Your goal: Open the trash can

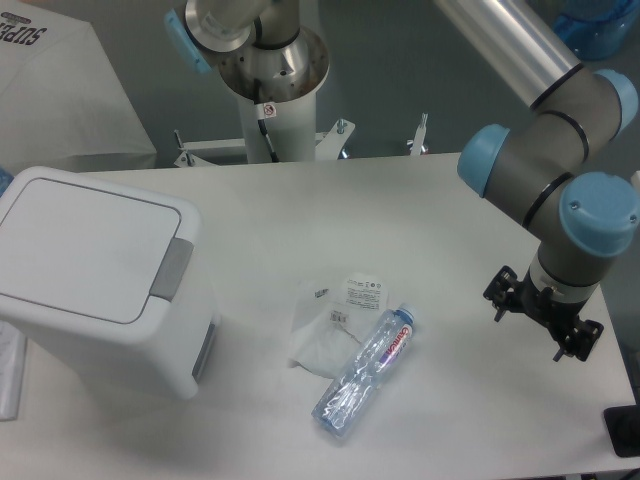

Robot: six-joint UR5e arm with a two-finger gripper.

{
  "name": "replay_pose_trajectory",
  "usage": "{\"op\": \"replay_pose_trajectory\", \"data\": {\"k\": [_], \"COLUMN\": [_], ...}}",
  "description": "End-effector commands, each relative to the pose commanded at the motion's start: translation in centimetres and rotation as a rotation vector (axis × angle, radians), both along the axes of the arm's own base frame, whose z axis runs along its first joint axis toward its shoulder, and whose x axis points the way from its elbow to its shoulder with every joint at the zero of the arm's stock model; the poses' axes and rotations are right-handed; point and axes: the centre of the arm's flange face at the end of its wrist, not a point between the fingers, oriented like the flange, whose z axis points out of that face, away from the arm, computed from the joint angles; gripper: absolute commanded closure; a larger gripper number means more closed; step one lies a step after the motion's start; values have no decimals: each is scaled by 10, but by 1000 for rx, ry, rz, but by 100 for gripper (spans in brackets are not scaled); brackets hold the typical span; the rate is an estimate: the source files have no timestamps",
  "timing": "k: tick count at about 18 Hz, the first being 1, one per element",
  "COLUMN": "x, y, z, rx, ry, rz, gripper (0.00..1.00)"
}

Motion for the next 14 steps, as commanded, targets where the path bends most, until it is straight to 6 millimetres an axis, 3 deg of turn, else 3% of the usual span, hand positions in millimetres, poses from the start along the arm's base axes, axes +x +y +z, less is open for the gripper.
{"op": "replay_pose_trajectory", "data": {"k": [7,14], "x": [10,42], "y": [8,30], "z": [6,5], "rx": [12,13], "ry": [-6,-24], "rz": [-8,-20], "gripper": [0,0]}}
